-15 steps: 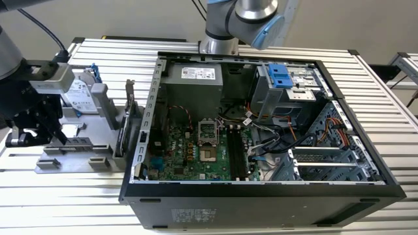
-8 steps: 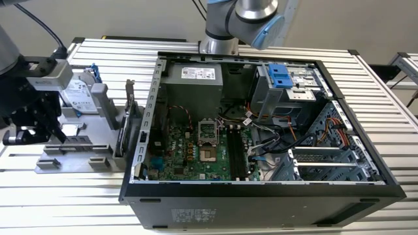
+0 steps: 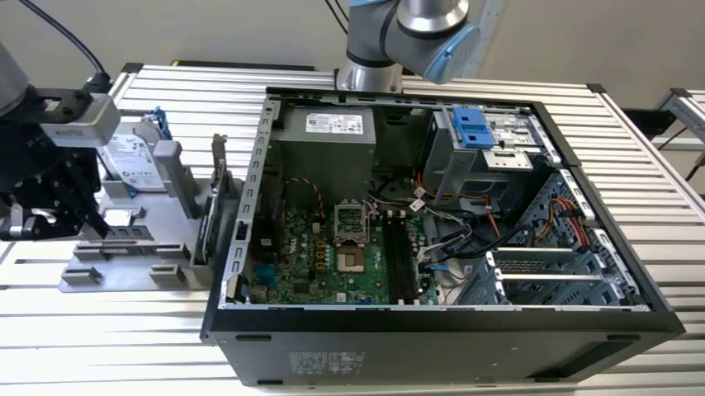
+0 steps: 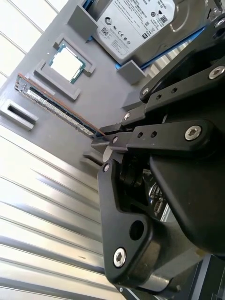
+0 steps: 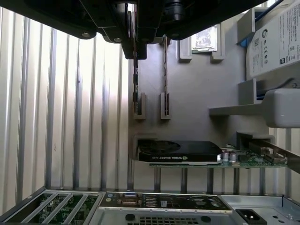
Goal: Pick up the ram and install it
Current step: 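Pick up the ram and move it above insertion slot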
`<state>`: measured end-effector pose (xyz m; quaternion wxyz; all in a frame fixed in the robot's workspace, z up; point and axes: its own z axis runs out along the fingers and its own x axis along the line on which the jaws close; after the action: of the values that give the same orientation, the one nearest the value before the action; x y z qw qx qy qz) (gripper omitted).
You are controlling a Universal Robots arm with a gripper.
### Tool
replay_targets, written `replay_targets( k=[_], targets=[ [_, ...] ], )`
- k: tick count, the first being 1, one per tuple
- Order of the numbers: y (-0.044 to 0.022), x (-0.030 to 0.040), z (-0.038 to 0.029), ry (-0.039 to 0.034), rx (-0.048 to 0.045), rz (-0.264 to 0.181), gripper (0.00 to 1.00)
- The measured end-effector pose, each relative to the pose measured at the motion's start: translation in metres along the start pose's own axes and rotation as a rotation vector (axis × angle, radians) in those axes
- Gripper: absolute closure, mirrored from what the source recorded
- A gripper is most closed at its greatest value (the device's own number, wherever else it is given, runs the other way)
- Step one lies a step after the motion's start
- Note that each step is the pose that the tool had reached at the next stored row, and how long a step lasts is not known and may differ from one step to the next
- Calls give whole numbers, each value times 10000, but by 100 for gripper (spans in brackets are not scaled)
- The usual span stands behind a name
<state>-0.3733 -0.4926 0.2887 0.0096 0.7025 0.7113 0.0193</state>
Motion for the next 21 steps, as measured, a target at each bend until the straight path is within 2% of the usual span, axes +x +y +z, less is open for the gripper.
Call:
replay_targets(
  k=[21],
  targets=[
    [4,1,-84,0,0,0,100]
  ],
)
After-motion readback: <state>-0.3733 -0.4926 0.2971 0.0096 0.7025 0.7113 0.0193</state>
